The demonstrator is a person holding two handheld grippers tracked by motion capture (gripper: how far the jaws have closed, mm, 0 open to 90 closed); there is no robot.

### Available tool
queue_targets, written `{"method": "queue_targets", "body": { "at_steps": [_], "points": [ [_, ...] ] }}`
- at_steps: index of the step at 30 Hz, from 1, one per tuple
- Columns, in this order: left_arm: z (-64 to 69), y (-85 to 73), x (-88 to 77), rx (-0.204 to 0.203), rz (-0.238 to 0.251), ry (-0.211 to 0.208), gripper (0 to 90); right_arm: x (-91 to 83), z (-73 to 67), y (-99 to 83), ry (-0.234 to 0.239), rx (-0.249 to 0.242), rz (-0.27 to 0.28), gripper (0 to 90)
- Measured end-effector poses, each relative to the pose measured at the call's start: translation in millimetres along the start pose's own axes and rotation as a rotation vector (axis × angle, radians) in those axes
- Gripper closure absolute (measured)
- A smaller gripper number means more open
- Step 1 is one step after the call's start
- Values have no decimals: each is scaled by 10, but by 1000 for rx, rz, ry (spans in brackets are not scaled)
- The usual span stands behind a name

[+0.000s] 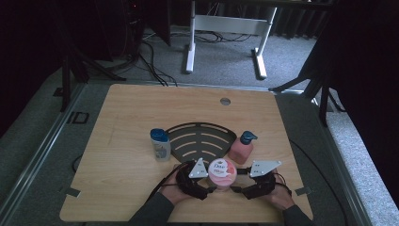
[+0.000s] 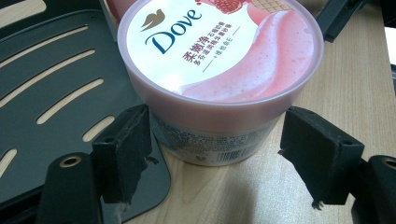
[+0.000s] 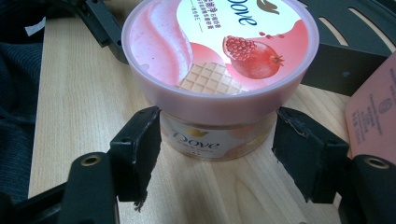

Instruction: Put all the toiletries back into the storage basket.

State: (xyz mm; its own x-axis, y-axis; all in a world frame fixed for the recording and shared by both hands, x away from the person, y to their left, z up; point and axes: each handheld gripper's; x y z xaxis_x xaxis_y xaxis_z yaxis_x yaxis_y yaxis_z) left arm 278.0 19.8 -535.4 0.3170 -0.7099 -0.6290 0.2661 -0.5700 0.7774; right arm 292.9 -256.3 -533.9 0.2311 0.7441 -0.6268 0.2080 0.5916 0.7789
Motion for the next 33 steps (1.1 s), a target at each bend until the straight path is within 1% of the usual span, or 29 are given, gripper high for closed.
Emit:
{"method": "queue_targets", "body": {
  "at_steps": [5, 12, 17, 18, 20, 23, 27, 33],
  "points": [
    [12, 3, -1, -2, -2, 5, 253, -9, -30, 12, -21, -21, -3, 331],
    [30, 5, -15, 4, -10, 4, 261, -18, -41, 8, -23, -27, -5, 338],
    [43, 9, -44, 3, -5, 7, 265, -37, -71, 33, -25, -37, -1, 339],
    [58, 30, -85, 17, -8, 21, 265, -37, -71, 33, -25, -37, -1, 339],
    [56, 46, -124, 29, -13, 32, 266, -36, -81, 69, -24, -43, 0, 342],
    [38, 56, -175, 37, -17, 45, 266, -16, -76, 108, -20, -43, 5, 346],
    [-7, 38, -232, 34, -16, 55, 270, 38, -56, 189, -19, -54, 11, 358],
    [-84, -5, -312, 28, -19, 72, 284, 109, -32, 256, -16, -57, 12, 381]
  ]
}}
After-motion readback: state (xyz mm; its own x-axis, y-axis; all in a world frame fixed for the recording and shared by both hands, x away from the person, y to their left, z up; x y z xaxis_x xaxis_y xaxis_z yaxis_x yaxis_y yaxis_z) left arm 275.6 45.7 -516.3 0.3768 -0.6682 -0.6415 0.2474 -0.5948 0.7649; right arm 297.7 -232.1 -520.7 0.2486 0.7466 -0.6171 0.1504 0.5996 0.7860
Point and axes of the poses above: each handheld gripper's, and its own axes: x roughly forward along the jaws, y roughly out of its top, z roughly to its right, and after that the axes turned 1 degree about -x, right-handed
